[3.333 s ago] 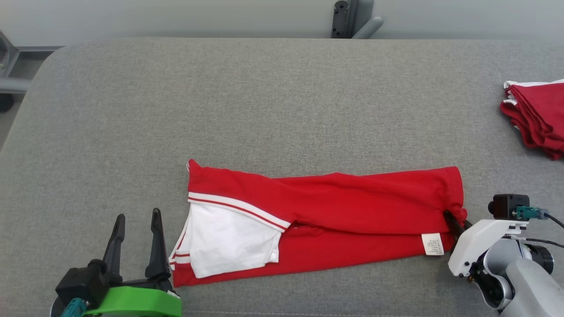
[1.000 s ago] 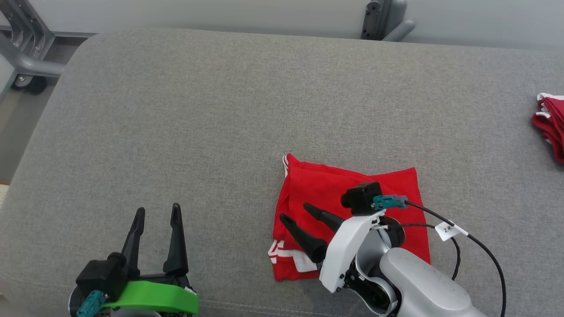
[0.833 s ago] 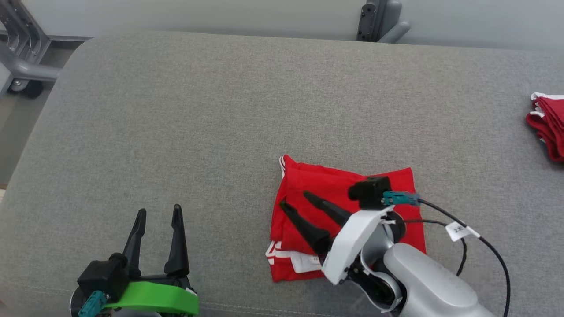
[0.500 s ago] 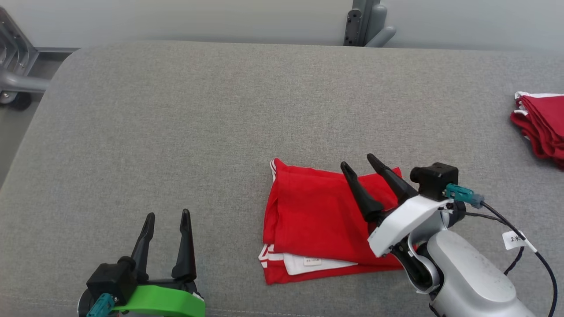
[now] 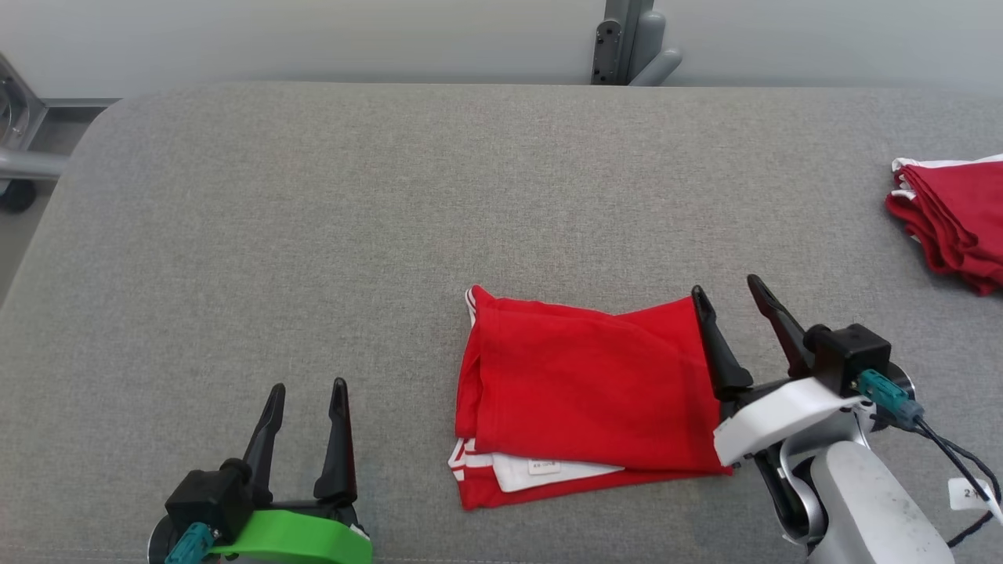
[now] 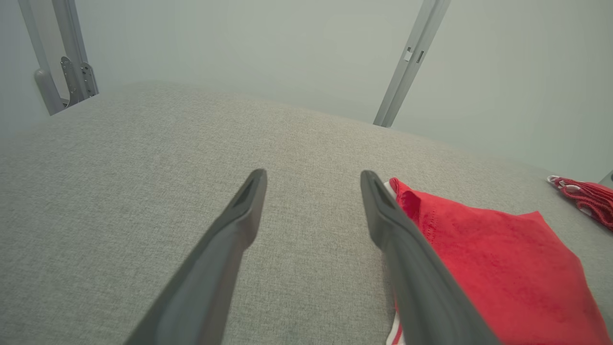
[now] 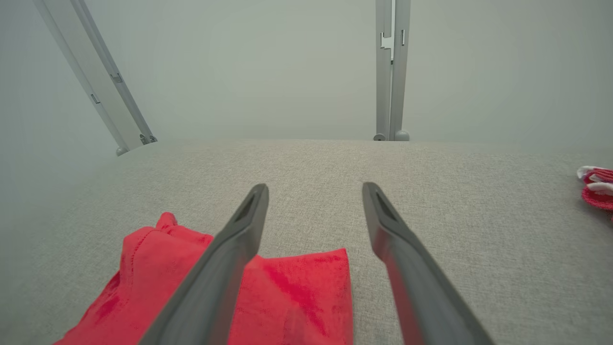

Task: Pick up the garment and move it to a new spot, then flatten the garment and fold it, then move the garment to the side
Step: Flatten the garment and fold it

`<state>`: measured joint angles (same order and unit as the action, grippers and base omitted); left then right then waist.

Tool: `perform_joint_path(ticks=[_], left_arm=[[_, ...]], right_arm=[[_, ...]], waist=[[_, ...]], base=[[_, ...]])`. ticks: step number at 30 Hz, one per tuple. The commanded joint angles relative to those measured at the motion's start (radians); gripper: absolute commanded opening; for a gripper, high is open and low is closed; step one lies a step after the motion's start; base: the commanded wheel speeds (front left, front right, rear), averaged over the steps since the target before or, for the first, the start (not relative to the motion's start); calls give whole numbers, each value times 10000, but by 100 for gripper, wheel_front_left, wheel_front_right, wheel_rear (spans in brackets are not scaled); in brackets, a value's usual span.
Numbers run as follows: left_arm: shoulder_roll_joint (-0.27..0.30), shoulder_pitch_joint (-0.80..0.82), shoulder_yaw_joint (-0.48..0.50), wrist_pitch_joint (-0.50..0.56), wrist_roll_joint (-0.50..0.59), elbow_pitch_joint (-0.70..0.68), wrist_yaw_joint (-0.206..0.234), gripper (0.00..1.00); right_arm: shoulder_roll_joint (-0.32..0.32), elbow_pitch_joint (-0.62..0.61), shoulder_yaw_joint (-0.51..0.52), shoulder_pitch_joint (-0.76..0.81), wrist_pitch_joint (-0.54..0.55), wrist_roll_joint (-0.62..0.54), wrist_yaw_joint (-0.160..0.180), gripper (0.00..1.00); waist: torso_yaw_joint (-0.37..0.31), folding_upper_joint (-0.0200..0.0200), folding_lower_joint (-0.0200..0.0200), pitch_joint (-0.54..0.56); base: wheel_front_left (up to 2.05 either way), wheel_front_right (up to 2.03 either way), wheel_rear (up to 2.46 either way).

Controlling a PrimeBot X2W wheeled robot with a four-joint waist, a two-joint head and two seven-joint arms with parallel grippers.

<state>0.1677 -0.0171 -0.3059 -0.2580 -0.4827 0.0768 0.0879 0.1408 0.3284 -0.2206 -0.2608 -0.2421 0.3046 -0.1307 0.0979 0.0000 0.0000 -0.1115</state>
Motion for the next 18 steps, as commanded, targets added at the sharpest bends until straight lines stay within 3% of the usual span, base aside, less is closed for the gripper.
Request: perform_joint_path(ticks=[1,10,18], left_arm=[[-27,95,23,-66,95,38,-46,100],[-157,35,254,-70,239,215,-82,100],[-292,-22,628,-73,463,208,-168,100]], right_arm=[[-84,-156,250,243,-76,-236,3,100],[-760,-1644,1884,1630,-176,-1269,3,100],[-896,-2428,2117,2400,-194,-1224,3,100]], waist=[[-42,0,0,33],[-277,0,0,272],[-541,0,0,399]], base=[[0,0,0],[0,0,0],[0,0,0]])
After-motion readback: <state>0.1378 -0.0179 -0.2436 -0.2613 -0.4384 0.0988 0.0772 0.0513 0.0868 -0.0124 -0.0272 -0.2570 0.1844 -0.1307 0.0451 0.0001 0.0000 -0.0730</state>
